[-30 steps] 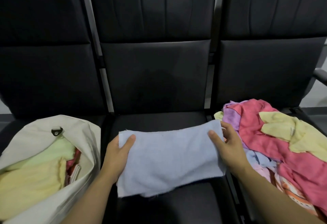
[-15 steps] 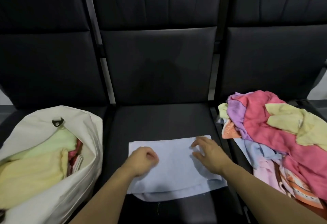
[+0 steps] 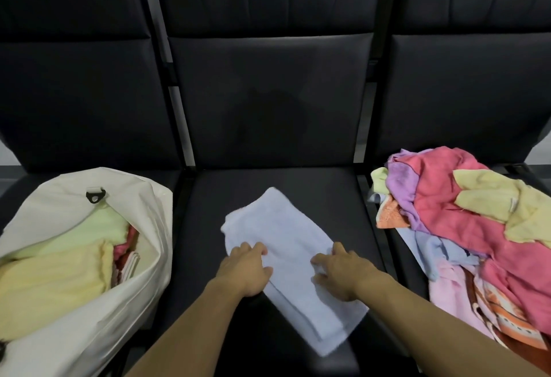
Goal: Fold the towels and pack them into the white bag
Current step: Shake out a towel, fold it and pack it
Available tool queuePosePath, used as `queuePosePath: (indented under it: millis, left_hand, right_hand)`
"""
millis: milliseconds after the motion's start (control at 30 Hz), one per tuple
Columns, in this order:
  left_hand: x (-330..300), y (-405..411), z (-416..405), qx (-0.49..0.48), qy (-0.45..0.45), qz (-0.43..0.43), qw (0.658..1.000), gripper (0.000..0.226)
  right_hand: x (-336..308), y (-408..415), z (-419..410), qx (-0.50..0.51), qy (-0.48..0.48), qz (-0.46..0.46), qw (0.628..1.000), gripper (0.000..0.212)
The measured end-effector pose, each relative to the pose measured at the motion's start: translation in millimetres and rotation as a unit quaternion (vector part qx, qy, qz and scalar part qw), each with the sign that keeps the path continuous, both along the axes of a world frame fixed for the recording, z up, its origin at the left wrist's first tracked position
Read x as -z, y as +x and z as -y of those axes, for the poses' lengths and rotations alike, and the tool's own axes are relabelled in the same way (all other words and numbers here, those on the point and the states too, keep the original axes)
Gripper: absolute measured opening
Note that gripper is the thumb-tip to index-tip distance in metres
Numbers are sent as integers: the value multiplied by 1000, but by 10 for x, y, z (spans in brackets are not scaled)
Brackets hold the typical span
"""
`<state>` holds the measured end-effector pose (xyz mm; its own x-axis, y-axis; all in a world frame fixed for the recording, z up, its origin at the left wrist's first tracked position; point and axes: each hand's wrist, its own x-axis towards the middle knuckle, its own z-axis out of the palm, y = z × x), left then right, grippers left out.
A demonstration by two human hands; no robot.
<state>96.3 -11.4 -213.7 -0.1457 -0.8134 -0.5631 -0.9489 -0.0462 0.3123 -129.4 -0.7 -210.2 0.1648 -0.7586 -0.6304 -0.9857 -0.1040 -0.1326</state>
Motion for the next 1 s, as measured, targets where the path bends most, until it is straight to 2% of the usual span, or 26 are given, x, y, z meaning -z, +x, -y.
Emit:
queuePosePath:
  millis: [67,133,200,267,333,400,500,567,700,767,867,933,1000]
  left_hand:
    - [48,-32,11,10,-11,14,1000,60]
    - [112,-38,12,-6,14,-9,1000,64]
    - [170,-31,12,-53,13,-37,998,64]
    - [185,-58,7,-126,-39,-34,991,64]
    - [172,-111,11,-223,-68,-20,972,71]
    - [181,-157,14,-292,-38,-31,955,81]
    - [229,-181,29,-311,7,-46,949,79]
    - [265,-156,52,-324,17,-80,943,63]
    - [264,-89,82,-363,60,-220,903,42]
    - [205,-64,81,-374,55,-270,885,36]
    - [110,-32,120,-414,-43,-344,841,39]
    - [-32,-27,140,-403,-128,-374,826,34]
    - [-201,-41,127,-380,-164,-434,800,34]
  right_hand:
    - [-13,-19,-30,49,79,70,993,55]
    - [-19,-45,-56,127,108,162,973,56]
    - [32,-83,-1,191,27,203,960,42]
    - [81,-139,87,259,-77,198,942,28]
    - [135,-169,139,339,-105,198,914,28]
    - [180,-140,127,399,-57,212,890,37]
    - [153,-55,47,461,12,248,852,33]
    - [141,-36,32,477,29,262,838,32]
    - [145,-33,42,483,50,290,825,37]
    - [141,-49,47,475,20,311,823,39]
    - [49,-95,72,442,-79,365,816,42]
    - [-77,-115,102,428,-143,417,789,44]
    - [-220,-99,102,404,-190,493,747,36]
